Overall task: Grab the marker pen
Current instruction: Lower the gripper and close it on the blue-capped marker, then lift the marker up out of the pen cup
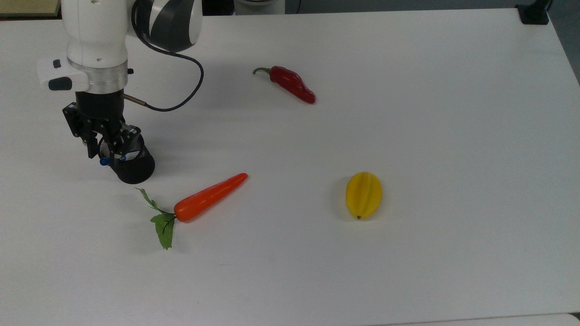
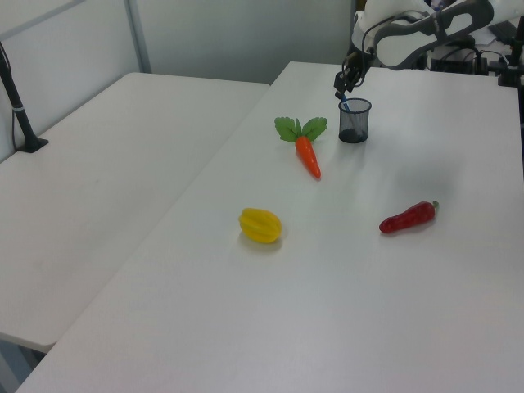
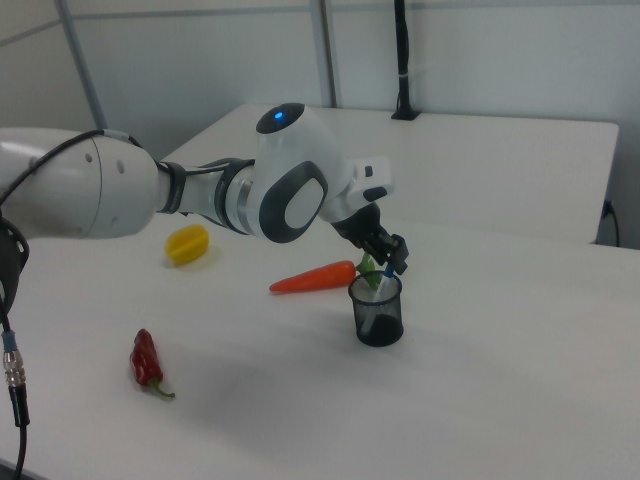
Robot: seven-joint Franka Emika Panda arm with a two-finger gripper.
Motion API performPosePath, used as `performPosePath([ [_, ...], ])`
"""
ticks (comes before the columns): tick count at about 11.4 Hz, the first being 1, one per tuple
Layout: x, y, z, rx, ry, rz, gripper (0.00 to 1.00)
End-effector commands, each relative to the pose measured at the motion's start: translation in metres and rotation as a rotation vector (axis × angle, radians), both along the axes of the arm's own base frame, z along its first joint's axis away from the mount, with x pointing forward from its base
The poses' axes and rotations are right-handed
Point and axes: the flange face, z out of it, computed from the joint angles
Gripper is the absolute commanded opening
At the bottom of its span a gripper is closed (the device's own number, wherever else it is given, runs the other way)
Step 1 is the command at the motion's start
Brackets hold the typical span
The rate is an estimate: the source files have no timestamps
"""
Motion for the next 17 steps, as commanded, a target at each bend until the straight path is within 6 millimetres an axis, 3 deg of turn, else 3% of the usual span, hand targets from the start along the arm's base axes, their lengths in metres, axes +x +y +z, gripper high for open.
performPosePath([
  [1, 0.003, 0.000, -0.002, 0.001, -0.023, -0.010, 0.39],
  [5, 0.002, 0.000, -0.002, 0.002, -0.023, -0.011, 0.21],
  [8, 0.001, 0.000, 0.009, 0.010, -0.038, -0.018, 0.16],
  [11, -0.005, -0.001, 0.046, 0.008, -0.086, -0.022, 0.16],
  [14, -0.016, -0.001, 0.100, 0.001, -0.159, -0.022, 0.16],
  [17, -0.027, 0.004, 0.135, 0.003, -0.182, -0.020, 0.16],
])
